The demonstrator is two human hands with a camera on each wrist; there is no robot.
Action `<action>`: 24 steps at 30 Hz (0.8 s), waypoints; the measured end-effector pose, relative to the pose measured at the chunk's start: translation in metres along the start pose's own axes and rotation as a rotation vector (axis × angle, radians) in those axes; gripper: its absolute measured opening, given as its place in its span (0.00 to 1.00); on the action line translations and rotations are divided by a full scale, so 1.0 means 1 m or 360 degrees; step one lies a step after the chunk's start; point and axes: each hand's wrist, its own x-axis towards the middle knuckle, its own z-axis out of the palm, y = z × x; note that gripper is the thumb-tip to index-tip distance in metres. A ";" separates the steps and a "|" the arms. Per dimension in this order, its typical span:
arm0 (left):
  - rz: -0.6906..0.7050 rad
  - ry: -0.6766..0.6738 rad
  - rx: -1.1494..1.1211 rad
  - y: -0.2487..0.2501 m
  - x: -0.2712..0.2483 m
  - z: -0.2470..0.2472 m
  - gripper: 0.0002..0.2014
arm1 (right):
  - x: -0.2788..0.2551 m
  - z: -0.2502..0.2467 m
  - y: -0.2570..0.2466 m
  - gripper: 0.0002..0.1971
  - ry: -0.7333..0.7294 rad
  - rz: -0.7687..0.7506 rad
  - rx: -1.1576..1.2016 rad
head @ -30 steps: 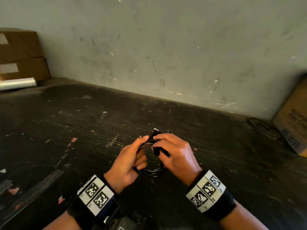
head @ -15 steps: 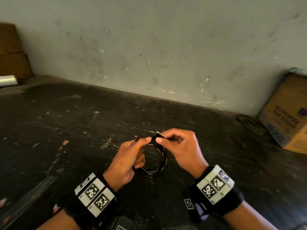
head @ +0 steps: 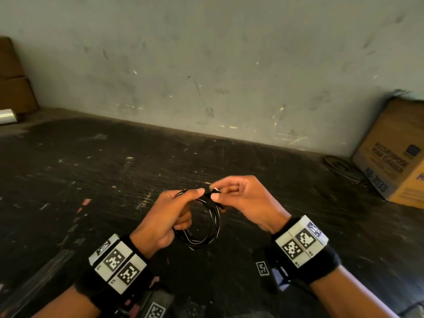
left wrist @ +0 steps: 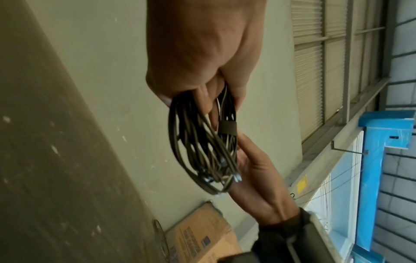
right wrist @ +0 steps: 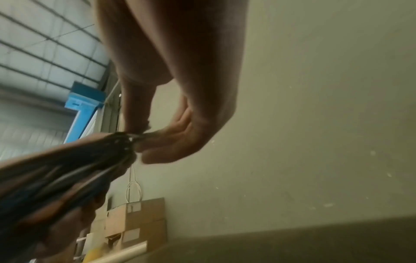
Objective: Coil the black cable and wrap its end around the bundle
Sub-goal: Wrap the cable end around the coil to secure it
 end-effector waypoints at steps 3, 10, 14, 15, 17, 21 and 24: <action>0.0047 -0.0102 -0.0031 0.001 -0.001 -0.003 0.12 | -0.002 -0.004 0.003 0.05 0.0057 -0.0099 -0.0054; -0.0053 -0.0010 -0.0307 -0.020 -0.005 -0.007 0.19 | -0.004 -0.007 0.023 0.04 0.0391 -0.0135 0.0241; -0.0106 0.0164 -0.0743 -0.022 -0.008 -0.009 0.03 | -0.009 0.001 0.038 0.04 0.0305 -0.0031 0.0309; -0.0108 0.0212 -0.0789 -0.022 -0.009 -0.011 0.05 | -0.010 0.004 0.042 0.05 0.0265 0.0008 0.0328; -0.0093 0.0331 -0.0779 -0.024 -0.013 -0.017 0.11 | -0.010 0.013 0.051 0.06 0.0185 0.0087 0.0369; 0.0016 0.0515 -0.0822 -0.033 -0.037 -0.034 0.08 | -0.008 0.042 0.067 0.06 -0.0009 0.0219 0.0500; 0.0020 0.0863 -0.0663 -0.042 -0.056 -0.055 0.11 | -0.008 0.074 0.079 0.05 -0.0202 0.0278 0.0523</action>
